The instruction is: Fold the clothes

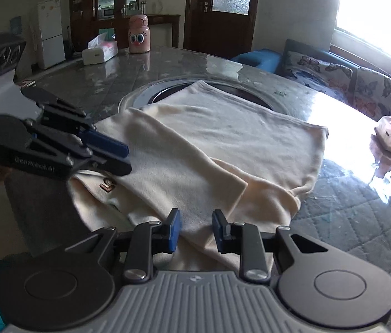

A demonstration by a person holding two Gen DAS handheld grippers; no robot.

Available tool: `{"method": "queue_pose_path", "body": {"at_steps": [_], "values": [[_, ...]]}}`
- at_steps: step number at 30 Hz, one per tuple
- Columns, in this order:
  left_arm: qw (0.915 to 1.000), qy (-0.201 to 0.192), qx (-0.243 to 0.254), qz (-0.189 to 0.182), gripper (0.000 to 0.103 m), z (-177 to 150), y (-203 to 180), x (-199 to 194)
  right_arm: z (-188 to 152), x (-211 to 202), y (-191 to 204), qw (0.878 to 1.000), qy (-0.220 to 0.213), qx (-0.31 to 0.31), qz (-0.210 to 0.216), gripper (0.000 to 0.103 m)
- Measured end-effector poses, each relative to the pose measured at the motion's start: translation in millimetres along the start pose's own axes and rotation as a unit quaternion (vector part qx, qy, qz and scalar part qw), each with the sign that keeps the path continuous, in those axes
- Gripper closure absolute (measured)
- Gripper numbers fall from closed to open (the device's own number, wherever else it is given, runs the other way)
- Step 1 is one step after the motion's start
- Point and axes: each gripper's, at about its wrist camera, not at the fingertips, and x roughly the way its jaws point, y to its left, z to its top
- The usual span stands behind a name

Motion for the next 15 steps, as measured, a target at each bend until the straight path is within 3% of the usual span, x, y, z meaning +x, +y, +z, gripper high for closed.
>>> {"method": "queue_pose_path", "body": {"at_steps": [2, 7, 10, 13, 15], "values": [[1.0, 0.002, 0.004, 0.002, 0.049, -1.5, -3.0, 0.6, 3.3, -1.9, -1.2, 1.0, -0.01, 0.001, -0.003, 0.077], [0.9999, 0.005, 0.013, 0.005, 0.047, -5.0, -9.6, -0.3, 9.0, 10.3, -6.2, 0.999, -0.036, 0.019, -0.002, 0.073], [0.9997, 0.001, 0.022, 0.005, 0.046, -5.7, -9.5, -10.4, 8.4, 22.0, -10.4, 0.999, -0.021, 0.03, 0.0, 0.073], [0.9993, -0.005, 0.037, 0.001, 0.039, -7.7, -10.9, -24.6, 6.2, 14.7, -10.7, 0.999, -0.019, 0.026, 0.006, 0.073], [0.9984, -0.009, 0.055, -0.002, 0.034, -11.5, -14.6, -34.4, 4.1, 5.1, -9.2, 1.0, -0.021, 0.013, 0.003, 0.067]]}}
